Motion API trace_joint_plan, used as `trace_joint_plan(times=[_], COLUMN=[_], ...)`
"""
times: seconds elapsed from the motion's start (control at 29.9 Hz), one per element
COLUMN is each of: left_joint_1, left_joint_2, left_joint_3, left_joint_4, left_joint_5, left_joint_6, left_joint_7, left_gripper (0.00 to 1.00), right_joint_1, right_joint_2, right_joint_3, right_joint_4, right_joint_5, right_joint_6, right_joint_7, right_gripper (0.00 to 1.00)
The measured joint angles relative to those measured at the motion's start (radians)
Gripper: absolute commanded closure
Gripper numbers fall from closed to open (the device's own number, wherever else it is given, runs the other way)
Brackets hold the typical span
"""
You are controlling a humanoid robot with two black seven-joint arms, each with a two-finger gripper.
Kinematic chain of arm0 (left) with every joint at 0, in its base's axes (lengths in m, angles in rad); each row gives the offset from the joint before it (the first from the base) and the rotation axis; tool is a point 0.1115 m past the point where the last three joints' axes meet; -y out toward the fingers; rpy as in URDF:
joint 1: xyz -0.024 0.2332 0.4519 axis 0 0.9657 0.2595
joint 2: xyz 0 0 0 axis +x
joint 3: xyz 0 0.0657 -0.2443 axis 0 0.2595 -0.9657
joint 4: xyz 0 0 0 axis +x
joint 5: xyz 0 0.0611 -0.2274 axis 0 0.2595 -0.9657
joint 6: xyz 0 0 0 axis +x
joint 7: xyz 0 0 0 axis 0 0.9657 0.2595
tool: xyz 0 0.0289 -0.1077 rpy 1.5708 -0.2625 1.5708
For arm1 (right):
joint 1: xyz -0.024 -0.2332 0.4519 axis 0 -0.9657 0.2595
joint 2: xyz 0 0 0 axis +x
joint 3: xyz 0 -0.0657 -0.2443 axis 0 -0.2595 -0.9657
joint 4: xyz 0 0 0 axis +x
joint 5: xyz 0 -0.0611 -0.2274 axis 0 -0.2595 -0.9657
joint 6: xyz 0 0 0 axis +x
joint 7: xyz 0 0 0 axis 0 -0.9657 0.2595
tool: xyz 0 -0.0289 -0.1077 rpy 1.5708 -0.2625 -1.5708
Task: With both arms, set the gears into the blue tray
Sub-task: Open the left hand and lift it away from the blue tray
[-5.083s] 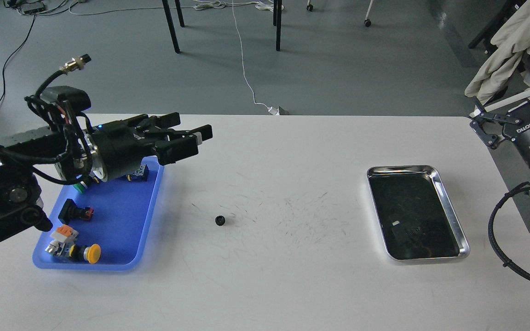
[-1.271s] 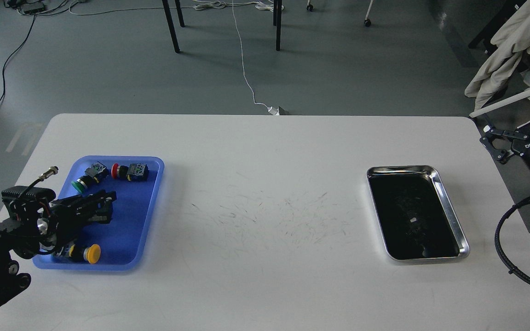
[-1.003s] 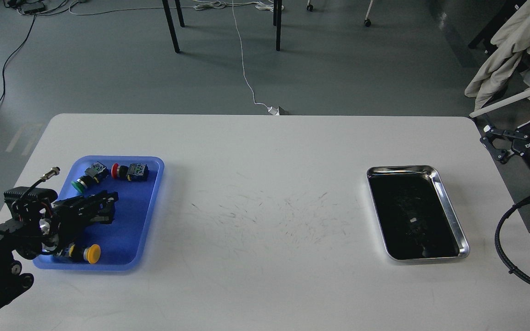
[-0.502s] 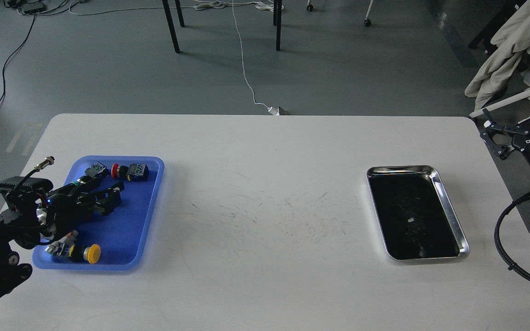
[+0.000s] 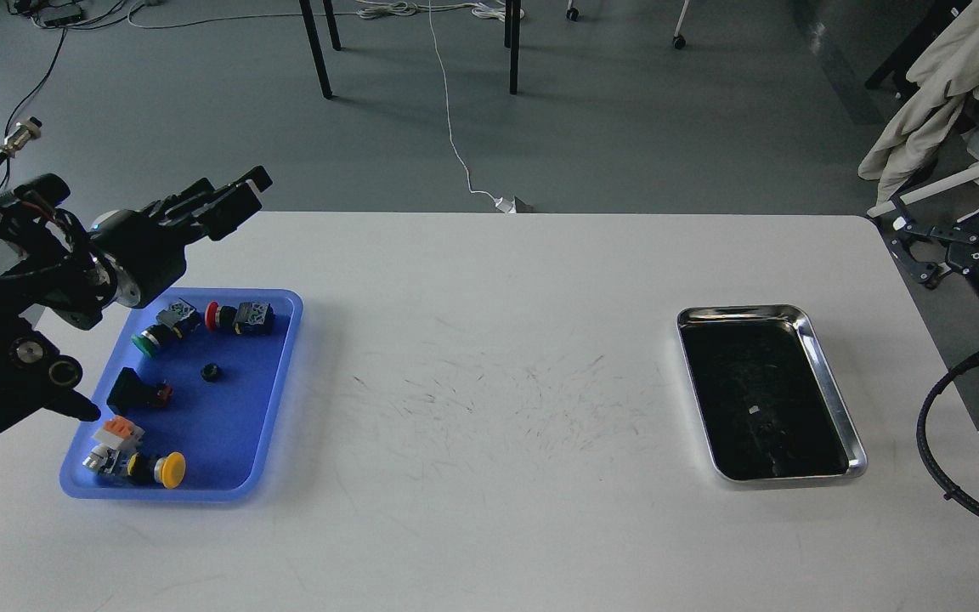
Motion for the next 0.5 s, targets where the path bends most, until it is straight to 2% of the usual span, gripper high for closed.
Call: trace_joint_plan(times=[0.1, 0.23, 0.4, 0.5], left_joint_1=[-0.014, -0.017, -0.016, -0.011], left_joint_2=[-0.066, -0.162, -0.241, -0.277], left_joint_3=[-0.055, -0.143, -0.271, -0.343], left_joint_4=[0.019, 0.108, 0.230, 0.290], left_joint_5=[-0.159, -0.340, -0.571, -0.700], left_joint_6=[0.020, 0.027, 0.015, -0.002], left_joint_7=[0.009, 0.010, 0.012, 0.016], left_gripper=[0.03, 0.03, 0.02, 0.02], right_joint_1=[0.003, 0.061, 0.168, 0.219], right_joint_2=[-0.048, -0.106, -0.153, -0.156], right_joint_3=[-0.047, -0.144, -0.237, -0.277], right_joint_4=[0.065, 0.142, 0.279, 0.367], right_joint_5=[-0.004, -0.047, -0.279, -0.459], right_joint_6=[0.000, -0.010, -0.051, -0.068], right_joint_7=[-0.005, -0.006, -0.014, -0.046], right_gripper=[0.02, 0.02, 0.02, 0.02])
